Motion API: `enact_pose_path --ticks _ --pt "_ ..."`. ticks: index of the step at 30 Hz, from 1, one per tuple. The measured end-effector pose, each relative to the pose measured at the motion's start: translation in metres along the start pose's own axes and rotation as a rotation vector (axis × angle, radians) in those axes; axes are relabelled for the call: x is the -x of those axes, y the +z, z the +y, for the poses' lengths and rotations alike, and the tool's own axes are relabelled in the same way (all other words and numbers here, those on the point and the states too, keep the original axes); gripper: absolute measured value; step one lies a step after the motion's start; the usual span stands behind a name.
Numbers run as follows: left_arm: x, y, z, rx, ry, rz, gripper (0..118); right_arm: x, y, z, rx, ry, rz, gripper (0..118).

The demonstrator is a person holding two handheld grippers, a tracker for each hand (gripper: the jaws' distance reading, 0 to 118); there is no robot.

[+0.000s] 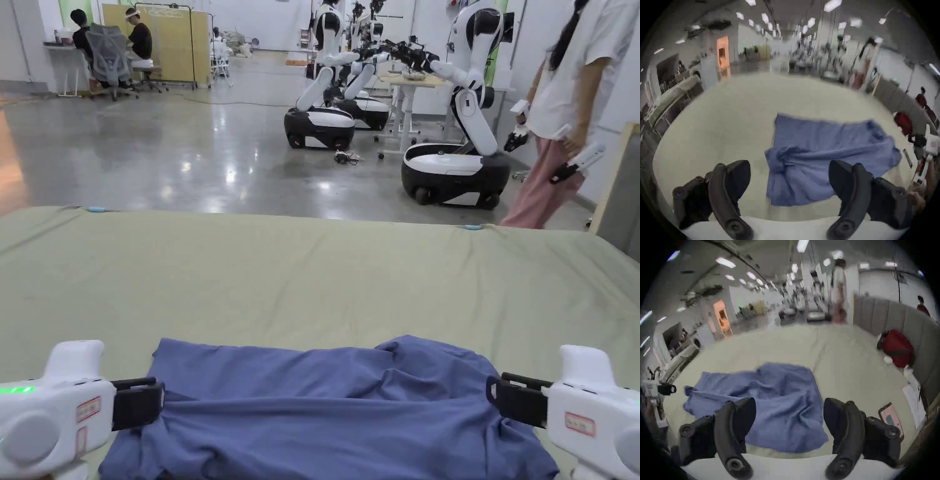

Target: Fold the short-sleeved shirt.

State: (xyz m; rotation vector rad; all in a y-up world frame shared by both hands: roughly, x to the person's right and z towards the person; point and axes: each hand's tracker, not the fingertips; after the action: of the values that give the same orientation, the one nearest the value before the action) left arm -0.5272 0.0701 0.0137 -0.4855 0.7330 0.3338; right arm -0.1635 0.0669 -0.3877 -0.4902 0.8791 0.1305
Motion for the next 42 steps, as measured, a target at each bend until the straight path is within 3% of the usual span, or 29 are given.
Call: enact_pose_path --ticks 2,4,5,6,7,8,9,12,14,17,18,20,21,22,24,26,27,29,31,32,33,35,36,38,39,42 --pt "-0.011 0.049 -0.022 -0.164 -0.042 0.007 112 0.018 0.048 -0.018 -0.168 0.028 0.032 93" --pt "-0.022 0.084 -0.049 -0.273 -0.084 0.051 111 0.036 0.088 -0.037 -0.269 0.083 -0.005 93" --pt "-0.026 0.100 -0.065 -0.296 -0.119 0.077 110 0.045 0.104 -0.045 -0.274 0.107 -0.023 92" --pt "-0.027 0.113 -0.077 -0.341 -0.125 0.101 102 0.050 0.114 -0.051 -0.251 0.110 -0.014 88" --pt "-0.029 0.123 -0.088 -0.364 -0.119 0.144 81 0.053 0.123 -0.056 -0.228 0.107 -0.001 70" --pt "-0.026 0.123 -0.092 -0.298 -0.084 0.186 45 0.055 0.130 -0.063 -0.220 0.107 -0.006 37" --pt "-0.023 0.122 -0.097 -0.252 -0.062 0.202 2 0.058 0.135 -0.068 -0.221 0.104 -0.024 3" --pt "0.001 0.103 -0.105 -0.129 -0.007 0.093 1 0.055 0.147 -0.077 -0.188 0.078 0.004 3" --pt "0.001 0.087 -0.106 -0.089 -0.076 0.139 0 0.053 0.145 -0.081 -0.184 0.078 -0.013 3" --pt "0.010 0.049 -0.099 0.024 -0.064 0.106 4 0.048 0.143 -0.087 -0.146 0.055 -0.005 3" --pt "0.010 0.038 -0.096 0.033 -0.065 0.111 32 0.046 0.138 -0.087 -0.141 0.058 -0.011 3" --pt "0.010 0.014 -0.088 0.016 -0.080 0.134 111 0.043 0.135 -0.088 -0.127 0.067 -0.025 3" --pt "0.011 -0.001 -0.082 0.034 -0.098 0.145 117 0.040 0.130 -0.087 -0.111 0.071 -0.035 3" --pt "0.014 -0.009 -0.082 0.027 -0.057 0.195 116 0.036 0.125 -0.086 -0.095 0.076 -0.044 3" --pt "0.014 -0.029 -0.086 0.062 -0.123 0.199 116 0.028 0.116 -0.086 -0.069 0.082 -0.054 3" --pt "0.020 -0.050 -0.084 0.086 -0.106 0.204 116 0.018 0.100 -0.086 -0.034 0.089 -0.072 3" --pt "-0.003 -0.042 -0.046 0.104 -0.094 0.217 115 0.012 0.092 -0.087 -0.017 0.089 -0.083 3" --pt "-0.007 -0.058 -0.039 0.181 -0.105 0.256 110 0.002 0.075 -0.087 0.023 0.071 -0.101 3" --pt "-0.005 -0.080 -0.048 0.232 -0.144 0.309 96 -0.004 0.061 -0.083 0.046 0.050 -0.104 3" --pt "-0.006 -0.084 -0.049 0.256 -0.129 0.299 82 -0.008 0.053 -0.083 0.058 0.042 -0.107 3" --pt "-0.007 -0.086 -0.051 0.278 -0.107 0.263 63 -0.012 0.043 -0.083 0.074 0.032 -0.110 6" --pt "-0.015 -0.087 -0.054 0.301 -0.117 0.203 56 -0.019 0.028 -0.080 0.075 0.026 -0.115 8" --pt "-0.022 -0.084 -0.051 0.287 -0.135 0.172 38 -0.024 0.017 -0.078 0.066 0.017 -0.113 22" --pt "-0.033 -0.082 -0.046 0.282 -0.209 0.181 8 -0.035 -0.012 -0.074 0.150 -0.015 -0.082 81" --pt "-0.030 -0.086 -0.043 0.281 -0.199 0.145 6 -0.038 -0.026 -0.073 0.183 -0.026 -0.075 104" --pt "-0.019 -0.087 -0.032 0.276 -0.133 0.118 5 -0.050 -0.068 -0.076 0.225 -0.010 -0.106 104"
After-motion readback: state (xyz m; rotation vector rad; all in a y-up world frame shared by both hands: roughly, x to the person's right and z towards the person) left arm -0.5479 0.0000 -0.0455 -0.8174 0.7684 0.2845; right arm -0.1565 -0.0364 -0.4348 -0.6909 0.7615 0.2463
